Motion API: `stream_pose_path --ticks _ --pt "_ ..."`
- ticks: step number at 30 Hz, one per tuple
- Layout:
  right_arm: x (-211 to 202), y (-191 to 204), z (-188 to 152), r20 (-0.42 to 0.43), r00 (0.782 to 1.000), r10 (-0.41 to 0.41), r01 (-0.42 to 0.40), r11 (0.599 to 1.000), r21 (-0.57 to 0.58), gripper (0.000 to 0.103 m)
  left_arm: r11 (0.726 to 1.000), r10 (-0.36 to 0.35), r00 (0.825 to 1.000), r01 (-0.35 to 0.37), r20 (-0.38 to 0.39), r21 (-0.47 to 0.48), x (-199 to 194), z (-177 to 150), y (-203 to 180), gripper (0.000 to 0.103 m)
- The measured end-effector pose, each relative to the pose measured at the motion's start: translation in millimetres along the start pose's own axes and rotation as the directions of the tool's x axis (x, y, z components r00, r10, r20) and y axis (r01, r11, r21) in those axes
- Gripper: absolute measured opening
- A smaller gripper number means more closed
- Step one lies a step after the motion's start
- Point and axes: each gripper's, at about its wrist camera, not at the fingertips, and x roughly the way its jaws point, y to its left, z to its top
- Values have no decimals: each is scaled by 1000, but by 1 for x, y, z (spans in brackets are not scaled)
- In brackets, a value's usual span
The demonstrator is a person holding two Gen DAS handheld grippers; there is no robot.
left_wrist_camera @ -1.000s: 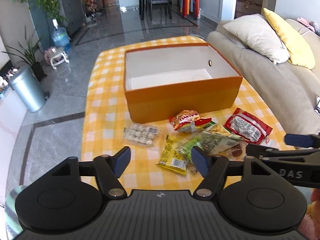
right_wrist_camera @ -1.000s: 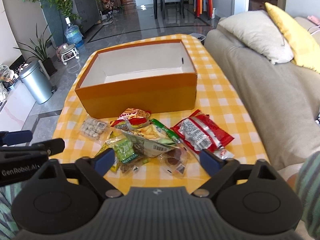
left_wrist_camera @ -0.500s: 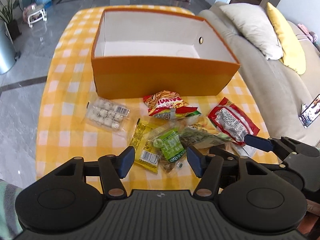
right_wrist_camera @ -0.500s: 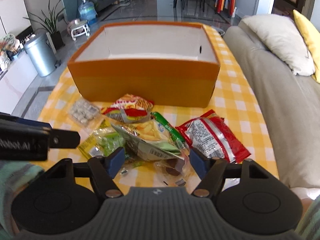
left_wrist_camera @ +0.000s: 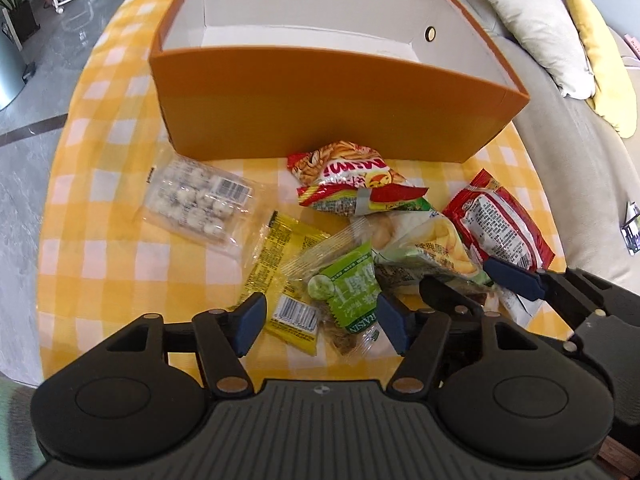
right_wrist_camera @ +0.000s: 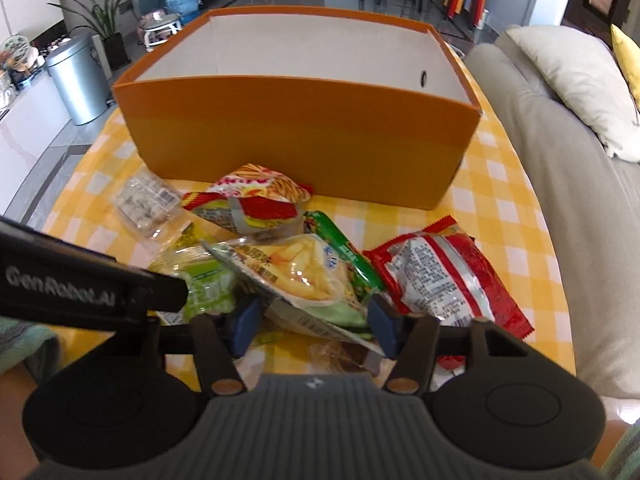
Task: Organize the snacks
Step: 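Grasp the green raisin bag with left tool while right tool grasps the clear fries bag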
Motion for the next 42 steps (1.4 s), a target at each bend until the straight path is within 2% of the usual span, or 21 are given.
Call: stream_pose_path --ticks 11,16,18,21,25,29,38,39,42 --pt "-3 -21 -4 -64 996 55 -45 987 156 46 997 1 1000 -2 -17 -73 11 3 3 79" --pt "-4 -31 -6 -64 994 85 -69 975 209 44 997 31 999 -32 -11 -66 9 4 4 79" --pt "-4 -34 -6 -60 994 96 -80 970 229 32 997 42 999 -43 -16 -69 10 4 4 79" --pt "-7 -43 -7 -49 993 108 -89 952 293 31 997 2 999 -5 -35 -76 15 5 2 79" --pt "-8 -53 -8 -37 991 128 -106 927 360 31 996 2 999 -6 -43 -91 26 7 -6 79" --pt "-7 -55 -9 -35 990 136 -113 920 376 31 996 58 997 -62 -51 -61 35 8 -17 79" --pt "-7 -57 -10 -31 990 135 -113 918 381 31 998 39 999 -41 -33 -44 40 6 -19 58" --pt "-8 -57 -11 -30 991 133 -112 918 381 31 998 47 999 -48 -26 -37 40 5 -20 50" --pt "-8 -56 -11 -29 991 131 -111 920 377 31 998 44 999 -44 -7 -33 40 4 -24 46"
